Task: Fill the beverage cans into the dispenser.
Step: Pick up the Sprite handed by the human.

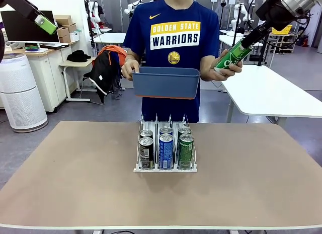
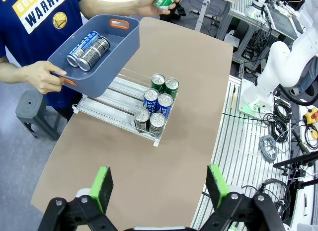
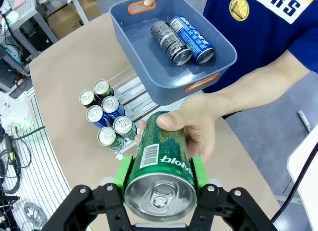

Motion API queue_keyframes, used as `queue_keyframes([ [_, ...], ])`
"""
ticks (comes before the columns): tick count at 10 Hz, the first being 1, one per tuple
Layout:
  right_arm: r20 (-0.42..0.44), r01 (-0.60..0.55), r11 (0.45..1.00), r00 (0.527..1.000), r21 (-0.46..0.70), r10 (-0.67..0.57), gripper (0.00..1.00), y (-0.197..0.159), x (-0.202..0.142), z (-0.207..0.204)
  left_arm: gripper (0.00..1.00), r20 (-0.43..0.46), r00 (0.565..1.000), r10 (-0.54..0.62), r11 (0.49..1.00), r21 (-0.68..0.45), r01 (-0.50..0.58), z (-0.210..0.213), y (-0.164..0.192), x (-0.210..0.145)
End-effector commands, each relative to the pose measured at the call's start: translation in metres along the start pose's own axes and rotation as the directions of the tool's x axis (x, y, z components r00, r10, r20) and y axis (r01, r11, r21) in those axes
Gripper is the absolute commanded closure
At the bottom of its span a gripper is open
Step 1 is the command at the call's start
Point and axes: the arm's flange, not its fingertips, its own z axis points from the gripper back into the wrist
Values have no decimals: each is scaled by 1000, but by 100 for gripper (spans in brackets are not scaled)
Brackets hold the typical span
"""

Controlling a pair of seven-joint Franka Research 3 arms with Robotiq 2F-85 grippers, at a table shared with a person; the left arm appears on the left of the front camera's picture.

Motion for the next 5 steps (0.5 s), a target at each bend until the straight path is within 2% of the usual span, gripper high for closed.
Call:
queue_keyframes([
  [1,-8,17,1000,1000,6,-16,85,2,-1,-2,0,1,1000,0,1000,1,0,0,0,0],
  [3,-33,13,1000,999,19,-13,100,2,-2,-1,0,1,1000,0,1000,1,0,0,0,0],
  [5,-33,13,999,999,36,-12,100,4,-2,-2,0,1,1000,0,1000,1,0,0,0,0],
])
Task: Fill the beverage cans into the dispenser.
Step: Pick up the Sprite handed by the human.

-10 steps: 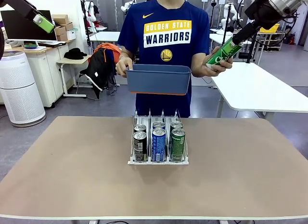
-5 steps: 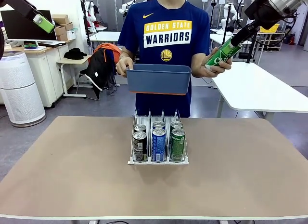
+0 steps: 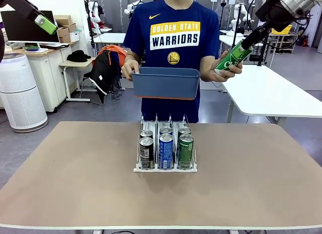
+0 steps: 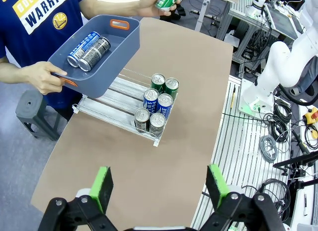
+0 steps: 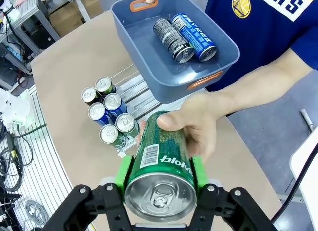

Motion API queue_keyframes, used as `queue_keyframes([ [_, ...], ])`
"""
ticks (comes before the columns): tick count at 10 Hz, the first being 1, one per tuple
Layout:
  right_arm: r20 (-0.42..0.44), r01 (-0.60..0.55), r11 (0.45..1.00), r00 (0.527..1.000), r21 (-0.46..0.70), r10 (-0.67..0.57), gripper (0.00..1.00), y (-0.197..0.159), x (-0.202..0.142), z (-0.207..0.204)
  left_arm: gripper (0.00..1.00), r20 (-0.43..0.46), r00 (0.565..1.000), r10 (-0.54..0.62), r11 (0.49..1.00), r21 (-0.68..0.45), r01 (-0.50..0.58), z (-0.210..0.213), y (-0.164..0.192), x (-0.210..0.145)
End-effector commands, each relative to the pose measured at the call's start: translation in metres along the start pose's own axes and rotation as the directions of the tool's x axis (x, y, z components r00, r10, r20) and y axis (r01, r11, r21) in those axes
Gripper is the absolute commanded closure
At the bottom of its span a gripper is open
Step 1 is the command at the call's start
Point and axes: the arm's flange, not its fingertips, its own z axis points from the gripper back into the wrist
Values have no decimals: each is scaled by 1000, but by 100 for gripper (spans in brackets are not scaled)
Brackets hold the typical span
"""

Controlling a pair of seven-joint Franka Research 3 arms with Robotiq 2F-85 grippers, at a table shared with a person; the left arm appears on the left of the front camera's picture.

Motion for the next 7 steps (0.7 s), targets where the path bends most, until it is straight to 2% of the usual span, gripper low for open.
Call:
queue_keyframes([
  [1,-21,6,999,1000,40,-5,100,2,0,2,0,1,1000,0,1000,1,0,0,0,0],
  [2,30,5,1000,1000,19,-6,100,2,2,2,0,1,1000,0,1000,1,0,0,0,0],
  [3,-4,0,1000,1000,6,0,100,1,0,0,0,1,1000,0,1000,1,0,0,0,0],
  [7,-4,0,1000,1000,6,0,100,1,0,0,0,1,1000,0,1000,1,0,0,0,0],
])
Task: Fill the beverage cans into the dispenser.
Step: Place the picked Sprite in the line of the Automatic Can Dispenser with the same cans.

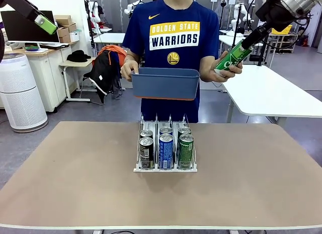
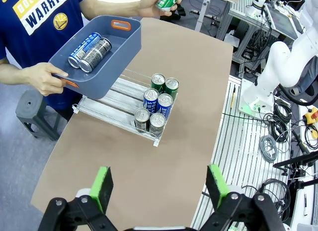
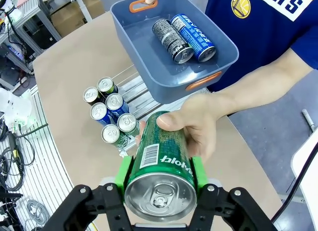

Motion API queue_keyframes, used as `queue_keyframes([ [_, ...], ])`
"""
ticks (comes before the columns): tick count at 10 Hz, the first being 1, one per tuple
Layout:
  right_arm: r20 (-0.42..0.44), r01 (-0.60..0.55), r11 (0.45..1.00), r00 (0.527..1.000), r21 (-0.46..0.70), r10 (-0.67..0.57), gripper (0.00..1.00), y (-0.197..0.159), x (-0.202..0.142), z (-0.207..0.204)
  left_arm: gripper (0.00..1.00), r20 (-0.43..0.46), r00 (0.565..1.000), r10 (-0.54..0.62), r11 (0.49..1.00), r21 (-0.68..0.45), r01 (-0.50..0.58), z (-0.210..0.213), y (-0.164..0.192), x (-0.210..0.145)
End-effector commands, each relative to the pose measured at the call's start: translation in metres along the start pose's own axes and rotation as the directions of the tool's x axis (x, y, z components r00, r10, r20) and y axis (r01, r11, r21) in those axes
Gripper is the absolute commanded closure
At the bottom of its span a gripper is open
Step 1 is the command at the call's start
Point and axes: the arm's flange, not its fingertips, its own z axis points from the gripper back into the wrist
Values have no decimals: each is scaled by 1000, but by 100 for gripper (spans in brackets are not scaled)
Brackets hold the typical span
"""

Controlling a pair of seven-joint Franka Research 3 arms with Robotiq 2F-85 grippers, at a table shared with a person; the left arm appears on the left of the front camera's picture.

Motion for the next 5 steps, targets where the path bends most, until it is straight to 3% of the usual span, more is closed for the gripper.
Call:
queue_keyframes([
  [1,-5,-2,1000,1000,-1,2,100,0,0,-1,0,1,1000,0,1000,1,0,0,0,0],
  [5,-5,-2,1000,1000,-1,2,100,0,0,-1,0,1,1000,0,1000,1,0,0,0,0],
])
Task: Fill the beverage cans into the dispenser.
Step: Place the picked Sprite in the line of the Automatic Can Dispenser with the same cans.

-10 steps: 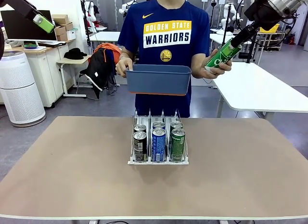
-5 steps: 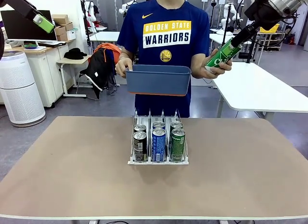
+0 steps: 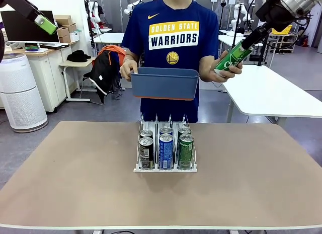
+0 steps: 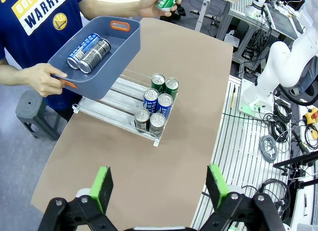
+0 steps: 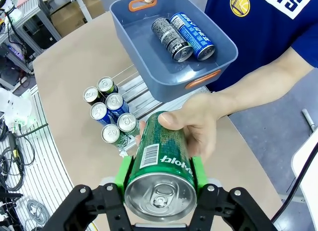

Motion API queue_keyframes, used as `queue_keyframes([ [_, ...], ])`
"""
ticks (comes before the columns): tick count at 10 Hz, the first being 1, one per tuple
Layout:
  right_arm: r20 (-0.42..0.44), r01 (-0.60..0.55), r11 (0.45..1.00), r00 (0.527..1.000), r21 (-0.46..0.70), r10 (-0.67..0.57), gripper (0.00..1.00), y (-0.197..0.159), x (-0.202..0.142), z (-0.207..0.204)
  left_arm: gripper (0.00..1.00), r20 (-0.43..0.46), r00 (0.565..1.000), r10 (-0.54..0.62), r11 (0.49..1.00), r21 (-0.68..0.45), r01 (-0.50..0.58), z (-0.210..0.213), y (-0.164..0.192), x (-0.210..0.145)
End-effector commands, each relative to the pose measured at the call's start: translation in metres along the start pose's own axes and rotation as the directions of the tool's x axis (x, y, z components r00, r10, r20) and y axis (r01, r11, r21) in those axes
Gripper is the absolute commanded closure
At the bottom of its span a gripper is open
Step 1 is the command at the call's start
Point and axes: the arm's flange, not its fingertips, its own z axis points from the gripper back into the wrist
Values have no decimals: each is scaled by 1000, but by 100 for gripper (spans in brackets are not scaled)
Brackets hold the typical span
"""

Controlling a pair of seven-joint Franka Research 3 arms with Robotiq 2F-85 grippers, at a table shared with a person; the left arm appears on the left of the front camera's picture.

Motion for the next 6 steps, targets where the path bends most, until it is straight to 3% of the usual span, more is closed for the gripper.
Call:
queue_keyframes([
  [1,-4,-3,1000,1000,-2,3,100,0,0,0,0,1,1000,0,1000,1,0,0,0,0],
  [6,-4,-3,1000,1000,-2,3,100,0,0,0,0,1,1000,0,1000,1,0,0,0,0],
])
